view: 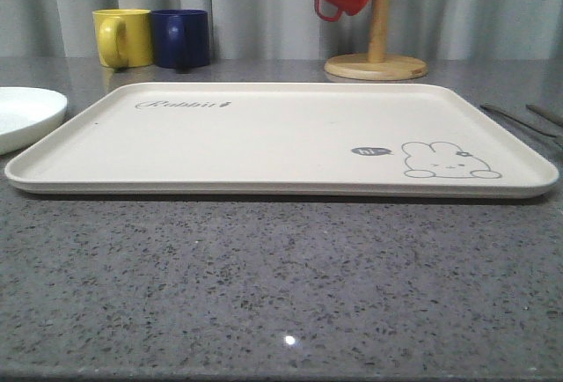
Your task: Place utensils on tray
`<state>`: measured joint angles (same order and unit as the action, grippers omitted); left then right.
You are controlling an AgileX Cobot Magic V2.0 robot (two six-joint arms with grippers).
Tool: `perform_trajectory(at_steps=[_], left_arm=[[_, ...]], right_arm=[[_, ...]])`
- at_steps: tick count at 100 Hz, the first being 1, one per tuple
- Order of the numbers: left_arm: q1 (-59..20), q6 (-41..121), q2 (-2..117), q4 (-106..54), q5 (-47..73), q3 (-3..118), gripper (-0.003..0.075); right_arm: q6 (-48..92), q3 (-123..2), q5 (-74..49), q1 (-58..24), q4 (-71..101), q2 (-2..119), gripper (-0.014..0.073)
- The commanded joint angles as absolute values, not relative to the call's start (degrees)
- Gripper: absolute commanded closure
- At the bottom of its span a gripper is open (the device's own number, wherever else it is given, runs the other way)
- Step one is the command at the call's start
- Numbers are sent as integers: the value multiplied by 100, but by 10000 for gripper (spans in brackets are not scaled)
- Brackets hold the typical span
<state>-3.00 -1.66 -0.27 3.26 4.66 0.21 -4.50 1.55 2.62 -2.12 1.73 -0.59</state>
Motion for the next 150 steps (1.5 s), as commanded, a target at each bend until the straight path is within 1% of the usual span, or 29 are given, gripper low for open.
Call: perform_trajectory(at_steps=[1, 36, 55, 65, 84, 109, 119, 133, 150], left_arm=[[-277, -207, -220, 324, 0, -212, 738], [-277, -207, -220, 274, 0, -23, 738], [-277, -207, -150, 44, 273, 597, 738], [-277, -207, 69, 42, 747, 1154, 738], [-277, -207, 905, 71, 1790, 2345, 738], [-277, -40, 2595, 135, 3730, 4175, 738], [-277, 45, 3277, 135, 4305, 4745, 738], [-277, 45, 4043, 135, 4583, 5219, 738], [-277, 45, 4650, 135, 4634, 5308, 738]], right_arm=[[-413, 58, 737, -178, 161, -188, 662], [-413, 58, 737, -178, 161, -188, 662], [-413, 58, 737, -178, 161, -188, 662], [-413, 58, 737, -178, 161, -188, 662], [-413, 58, 737, -178, 161, -188, 662], [-413, 58, 737, -178, 161, -188, 662], [-413, 58, 737, -178, 161, -188, 662], [-413, 58, 737, -178, 161, -188, 662], [-413, 58, 737, -178, 161, -188, 662]])
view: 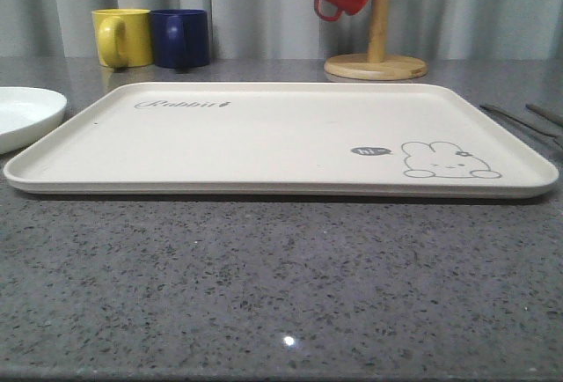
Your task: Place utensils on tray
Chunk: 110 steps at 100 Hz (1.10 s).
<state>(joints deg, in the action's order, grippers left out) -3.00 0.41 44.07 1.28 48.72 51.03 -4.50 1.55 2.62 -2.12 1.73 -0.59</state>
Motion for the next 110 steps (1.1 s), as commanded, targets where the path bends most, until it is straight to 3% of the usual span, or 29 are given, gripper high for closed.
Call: perform_trajectory(at_steps=[1, 29, 38, 53, 60, 86, 110], left_arm=[[-277, 45, 4670, 135, 4635, 5308, 738], [-277, 45, 5127, 135, 4807, 5308, 705], [-277, 45, 5136, 135, 4828, 5308, 600], [-277, 45, 5136, 135, 4828, 5308, 330], [-277, 45, 5136, 135, 4767, 5308, 263], [-277, 0, 5337, 135, 4439, 5426, 255], [-249, -149, 6529, 135, 4493, 6088, 255]], right_arm=[[-413, 58, 737, -178, 161, -188, 662], [-413, 58, 737, -178, 161, -188, 662], [-413, 58, 737, -178, 161, -188, 662], [-413, 58, 737, -178, 161, -188, 662], [-413, 58, 737, -178, 161, -188, 662], [-413, 58, 737, -178, 161, -188, 662], [-413, 58, 737, -178, 161, -188, 662]])
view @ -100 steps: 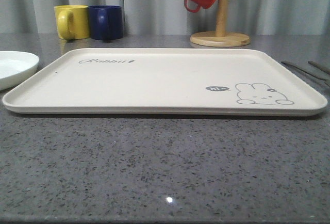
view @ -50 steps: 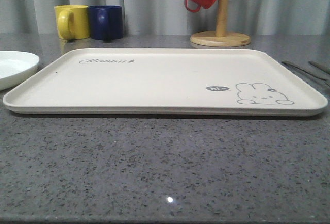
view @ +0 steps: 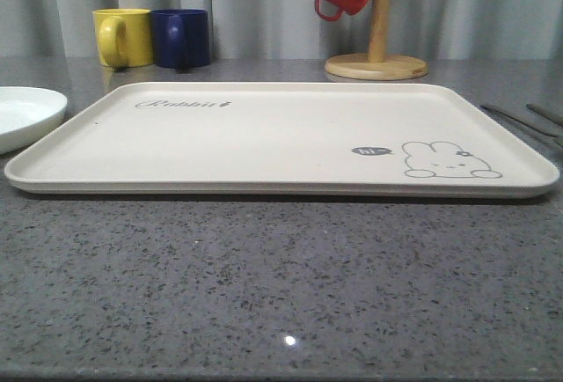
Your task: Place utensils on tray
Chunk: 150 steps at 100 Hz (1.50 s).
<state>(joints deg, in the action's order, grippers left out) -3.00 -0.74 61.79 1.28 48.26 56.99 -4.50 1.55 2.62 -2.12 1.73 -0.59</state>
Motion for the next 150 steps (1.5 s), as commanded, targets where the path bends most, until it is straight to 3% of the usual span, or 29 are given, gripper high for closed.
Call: perform_trajectory(at_steps=[1, 49, 109, 119, 139, 150], left_arm=[[-246, -149, 6567, 135, 4493, 6136, 255], [837, 59, 8598, 123, 4761, 7296, 255], [1203, 212, 9533, -194, 4691, 7343, 264], [1203, 395, 9575, -401, 4718, 7343, 335], [1203, 517, 9588, -497, 4750, 7343, 735], [1203, 517, 9578, -497, 4750, 7343, 734]], right_arm=[[-413, 58, 737, -178, 161, -188, 662], [-413, 58, 737, -178, 161, -188, 662], [-413, 58, 737, -178, 161, -188, 662], [-413, 58, 737, -178, 161, -188, 662], [-413, 58, 737, -178, 161, -188, 662], [-413, 58, 737, -178, 161, -188, 662]])
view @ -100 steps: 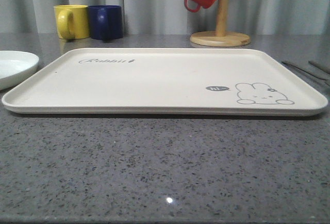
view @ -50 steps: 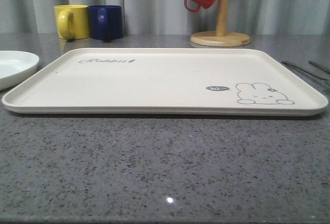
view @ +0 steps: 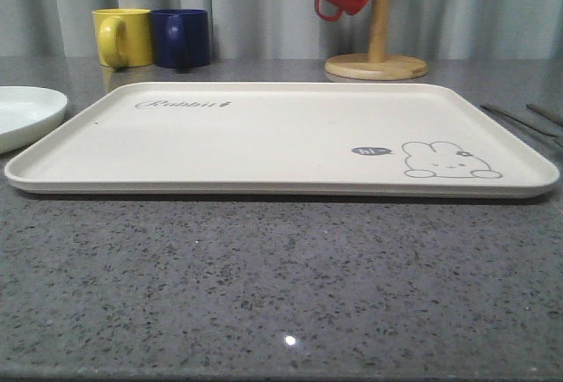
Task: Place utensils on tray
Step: 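Grasp the white plate's rim with the left gripper and lift it, then carry the plate over the tray and lower it onto the tray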
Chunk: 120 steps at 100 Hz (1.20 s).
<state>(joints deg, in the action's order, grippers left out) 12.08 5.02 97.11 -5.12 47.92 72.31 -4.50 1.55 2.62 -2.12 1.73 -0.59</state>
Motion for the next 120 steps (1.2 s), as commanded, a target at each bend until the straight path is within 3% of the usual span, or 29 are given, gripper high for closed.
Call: perform_trajectory(at_steps=[1, 44, 67, 120], left_arm=[[1203, 517, 9578, -497, 4750, 7343, 734], [1909, 1425, 8427, -1974, 4862, 7343, 737], [1826, 1911, 7909, -2846, 5053, 7343, 737], [-202, 2077, 8637, -3209, 5067, 7720, 738]], right_arm=[[-413, 58, 737, -178, 161, -188, 662], [-413, 58, 737, -178, 161, -188, 662], [-413, 58, 737, -178, 161, -188, 662], [-413, 58, 737, -178, 161, -188, 662]])
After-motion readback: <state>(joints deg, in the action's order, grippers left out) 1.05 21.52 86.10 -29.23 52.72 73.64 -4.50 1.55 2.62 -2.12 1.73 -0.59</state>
